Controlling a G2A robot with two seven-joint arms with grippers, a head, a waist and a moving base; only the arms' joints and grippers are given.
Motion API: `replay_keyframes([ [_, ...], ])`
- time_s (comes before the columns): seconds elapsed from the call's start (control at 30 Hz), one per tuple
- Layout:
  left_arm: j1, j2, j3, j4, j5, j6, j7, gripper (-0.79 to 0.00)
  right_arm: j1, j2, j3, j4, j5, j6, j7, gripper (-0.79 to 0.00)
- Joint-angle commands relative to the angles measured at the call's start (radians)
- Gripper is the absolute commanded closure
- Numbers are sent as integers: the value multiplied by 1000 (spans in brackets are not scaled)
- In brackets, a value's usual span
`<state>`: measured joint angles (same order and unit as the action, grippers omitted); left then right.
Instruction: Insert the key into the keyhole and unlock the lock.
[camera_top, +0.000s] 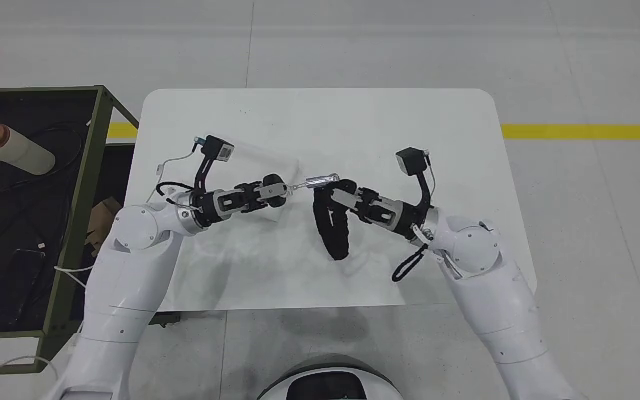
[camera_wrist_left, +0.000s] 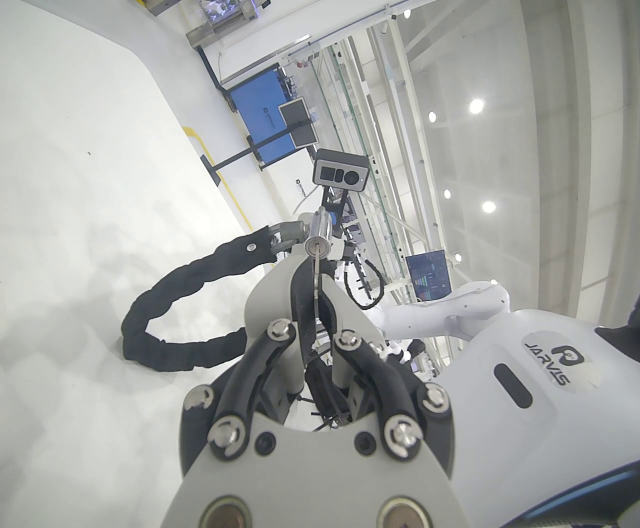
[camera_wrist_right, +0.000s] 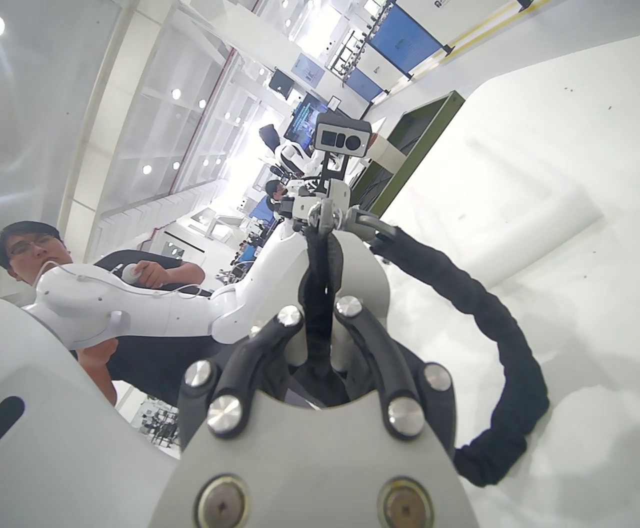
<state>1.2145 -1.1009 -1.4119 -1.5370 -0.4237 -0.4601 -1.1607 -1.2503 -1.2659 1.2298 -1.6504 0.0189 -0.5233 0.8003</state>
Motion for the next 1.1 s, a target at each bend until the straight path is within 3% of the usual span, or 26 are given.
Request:
replay_keyframes([
  [0.0, 1, 0, 0, -2, 15, -2, 3, 0, -2, 1, 3, -4, -12, 1, -2, 0],
  [0.27, -1, -2, 9, -5, 28, 10, -14, 0, 4, 4, 2, -4, -16, 27, 31, 0],
  [0.6, -8, -3, 15, 4, 5, 33, -56, 0, 27, 6, -6, 21, 103, 60, 125, 0],
  [1.07, -17, -5, -13, 26, -21, 29, -61, 0, 34, 16, 58, 17, 164, 86, 132, 0],
])
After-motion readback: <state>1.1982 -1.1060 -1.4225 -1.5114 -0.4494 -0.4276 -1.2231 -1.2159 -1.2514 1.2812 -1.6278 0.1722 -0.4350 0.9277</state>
